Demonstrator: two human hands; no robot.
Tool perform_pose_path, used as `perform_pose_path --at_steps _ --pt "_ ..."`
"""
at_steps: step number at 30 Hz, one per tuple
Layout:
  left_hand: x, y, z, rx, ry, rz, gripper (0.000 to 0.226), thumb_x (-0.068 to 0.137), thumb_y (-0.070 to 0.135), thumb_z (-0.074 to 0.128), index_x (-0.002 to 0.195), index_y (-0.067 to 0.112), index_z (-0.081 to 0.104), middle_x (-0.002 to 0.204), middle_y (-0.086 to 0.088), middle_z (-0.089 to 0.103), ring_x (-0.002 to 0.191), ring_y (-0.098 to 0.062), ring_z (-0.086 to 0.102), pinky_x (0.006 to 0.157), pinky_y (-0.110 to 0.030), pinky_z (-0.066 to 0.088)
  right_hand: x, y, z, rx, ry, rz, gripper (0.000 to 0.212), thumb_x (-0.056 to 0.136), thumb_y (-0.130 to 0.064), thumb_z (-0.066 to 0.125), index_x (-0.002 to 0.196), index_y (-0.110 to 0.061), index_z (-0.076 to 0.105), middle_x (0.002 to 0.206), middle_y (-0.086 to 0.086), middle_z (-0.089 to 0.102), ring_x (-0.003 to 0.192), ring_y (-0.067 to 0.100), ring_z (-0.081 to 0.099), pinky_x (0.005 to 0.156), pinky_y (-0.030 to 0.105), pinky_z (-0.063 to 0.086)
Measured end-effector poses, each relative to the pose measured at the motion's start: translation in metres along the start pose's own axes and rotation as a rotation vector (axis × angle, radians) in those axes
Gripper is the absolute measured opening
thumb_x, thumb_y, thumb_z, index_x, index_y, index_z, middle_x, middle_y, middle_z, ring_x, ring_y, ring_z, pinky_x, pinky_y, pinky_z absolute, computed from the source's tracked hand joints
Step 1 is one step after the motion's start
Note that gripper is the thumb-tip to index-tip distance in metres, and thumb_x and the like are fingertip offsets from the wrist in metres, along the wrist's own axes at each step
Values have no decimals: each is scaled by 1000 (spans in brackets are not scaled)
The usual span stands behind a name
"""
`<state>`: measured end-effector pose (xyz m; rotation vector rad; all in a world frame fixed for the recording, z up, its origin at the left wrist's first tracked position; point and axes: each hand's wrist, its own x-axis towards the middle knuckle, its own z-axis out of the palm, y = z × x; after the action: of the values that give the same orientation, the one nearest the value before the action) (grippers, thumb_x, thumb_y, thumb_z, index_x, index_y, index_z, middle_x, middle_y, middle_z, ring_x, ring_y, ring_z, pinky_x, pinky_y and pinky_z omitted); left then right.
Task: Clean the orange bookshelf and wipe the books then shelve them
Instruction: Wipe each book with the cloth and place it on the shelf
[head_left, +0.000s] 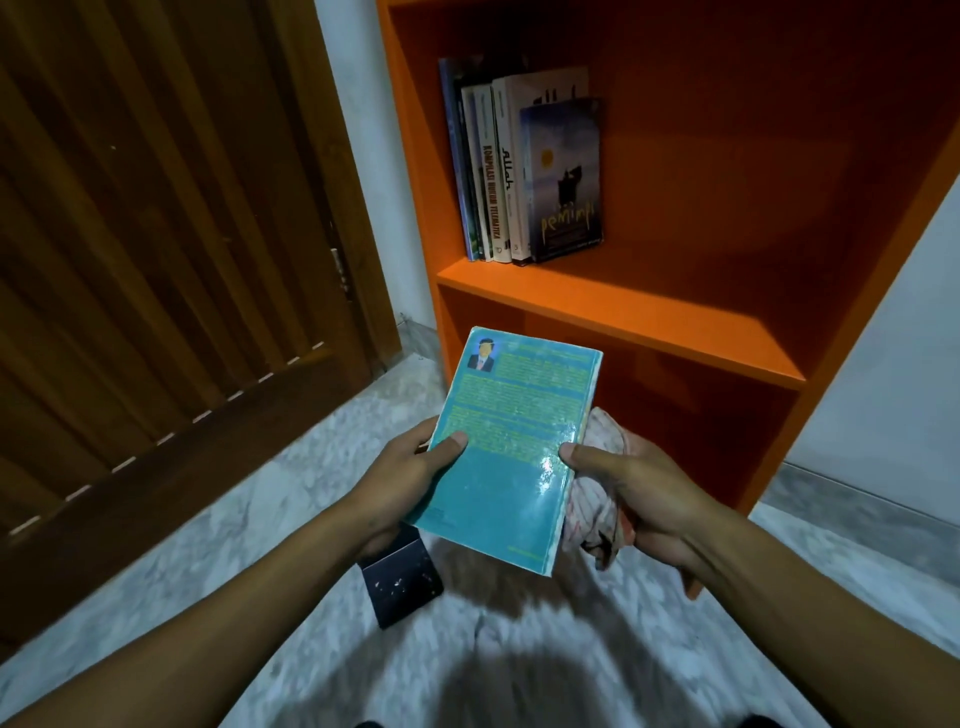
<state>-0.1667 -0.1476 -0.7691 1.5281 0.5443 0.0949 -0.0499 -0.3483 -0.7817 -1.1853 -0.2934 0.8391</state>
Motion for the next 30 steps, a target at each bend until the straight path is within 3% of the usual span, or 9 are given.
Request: perform_pose_path --at_steps 3,7,12,16,21,22,24,26,30 --pt "1 6 -6 -156 -18 -26 30 98 18 59 127 24 62 113 -10 74 102 -35 72 89 -48 57 0 -6 1 10 -55 -5 38 95 4 54 131 -7 59 127 17 67 117 36 64 104 55 46" --pt "-1 8 -7 -180 -64 -22 28 100 23 54 124 13 64 115 -14 73 96 -32 73 74 -39 61 0 -9 4 -53 -45 16 33 95 -3 59 128 -4 61 124 18 68 114 36 65 102 53 47" --pt "3 11 -9 -204 -10 80 30 104 29 45 128 17 59 118 -12 72 100 -34 72 80 -43 59 5 -24 -1 -33 386 67 26 101 -16 54 117 4 62 108 24 71 84 31 71 67 38 58" --pt "3 15 -8 -209 -26 99 32 105 31 42 128 19 60 118 -12 72 103 -37 70 91 -52 55 4 -46 -8 273 438 -105 33 106 -29 41 133 -15 53 116 14 69 97 27 70 75 45 56" --pt "1 17 7 -205 -121 96 33 104 29 41 127 17 62 117 -14 72 103 -38 70 92 -53 54 11 -63 -1 -408 373 -639 42 105 -44 36 136 -20 52 106 1 67 90 20 63 77 35 50" --pt "1 17 11 -211 -134 105 33 104 28 41 126 16 62 116 -14 73 101 -37 70 89 -52 55 16 -59 -1 -602 354 -685 45 104 -47 36 138 -22 52 121 1 64 110 19 60 94 40 47" --pt "2 16 18 -238 -151 126 32 104 27 40 125 17 63 118 -14 72 101 -37 70 88 -51 55 28 -45 -2 -916 310 -642 52 101 -54 34 146 -31 47 157 -3 38 150 17 21 122 51 13" --pt "3 16 21 -272 -159 151 32 104 25 40 125 17 62 120 -15 71 101 -36 70 86 -50 56 30 -30 1 -975 280 -616 44 104 -43 39 146 -33 46 161 -13 21 152 7 -3 122 40 -5" --pt "7 18 26 -436 -116 149 30 104 24 42 124 15 62 115 -15 72 94 -29 73 75 -41 62 18 -10 14 -895 170 -663 34 103 -31 47 133 -47 51 153 -28 24 148 -4 5 119 20 7"
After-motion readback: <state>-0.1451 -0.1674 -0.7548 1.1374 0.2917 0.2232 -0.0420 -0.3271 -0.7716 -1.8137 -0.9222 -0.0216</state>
